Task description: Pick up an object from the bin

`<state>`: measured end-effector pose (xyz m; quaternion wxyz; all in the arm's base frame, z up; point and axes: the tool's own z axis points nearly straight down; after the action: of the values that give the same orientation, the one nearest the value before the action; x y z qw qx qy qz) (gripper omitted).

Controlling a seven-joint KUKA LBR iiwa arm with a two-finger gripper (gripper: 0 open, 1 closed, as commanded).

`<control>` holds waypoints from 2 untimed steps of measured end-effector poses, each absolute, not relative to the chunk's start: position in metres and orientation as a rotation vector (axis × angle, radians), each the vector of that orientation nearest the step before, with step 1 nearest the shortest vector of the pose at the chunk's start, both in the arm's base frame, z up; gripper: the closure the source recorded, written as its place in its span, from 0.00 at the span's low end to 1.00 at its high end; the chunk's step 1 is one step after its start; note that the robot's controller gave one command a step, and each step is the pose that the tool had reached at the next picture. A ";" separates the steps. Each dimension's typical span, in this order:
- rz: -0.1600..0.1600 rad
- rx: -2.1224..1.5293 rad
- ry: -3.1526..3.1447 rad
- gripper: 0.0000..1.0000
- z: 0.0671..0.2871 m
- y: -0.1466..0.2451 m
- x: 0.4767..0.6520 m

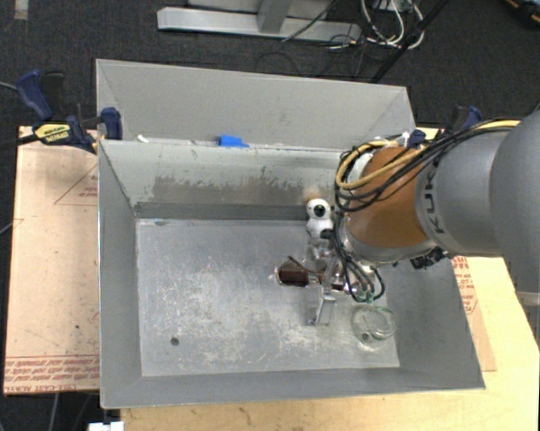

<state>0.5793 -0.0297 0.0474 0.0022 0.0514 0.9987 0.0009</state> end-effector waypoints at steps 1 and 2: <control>0.003 0.130 3.133 0.00 0.074 -0.030 0.578; 0.003 0.316 3.121 0.00 0.076 -0.020 0.580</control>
Offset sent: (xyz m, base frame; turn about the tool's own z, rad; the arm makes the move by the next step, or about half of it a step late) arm 0.0008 0.0127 0.0226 0.1333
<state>0.5803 -0.0202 0.0755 0.0022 0.1008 0.9949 0.0011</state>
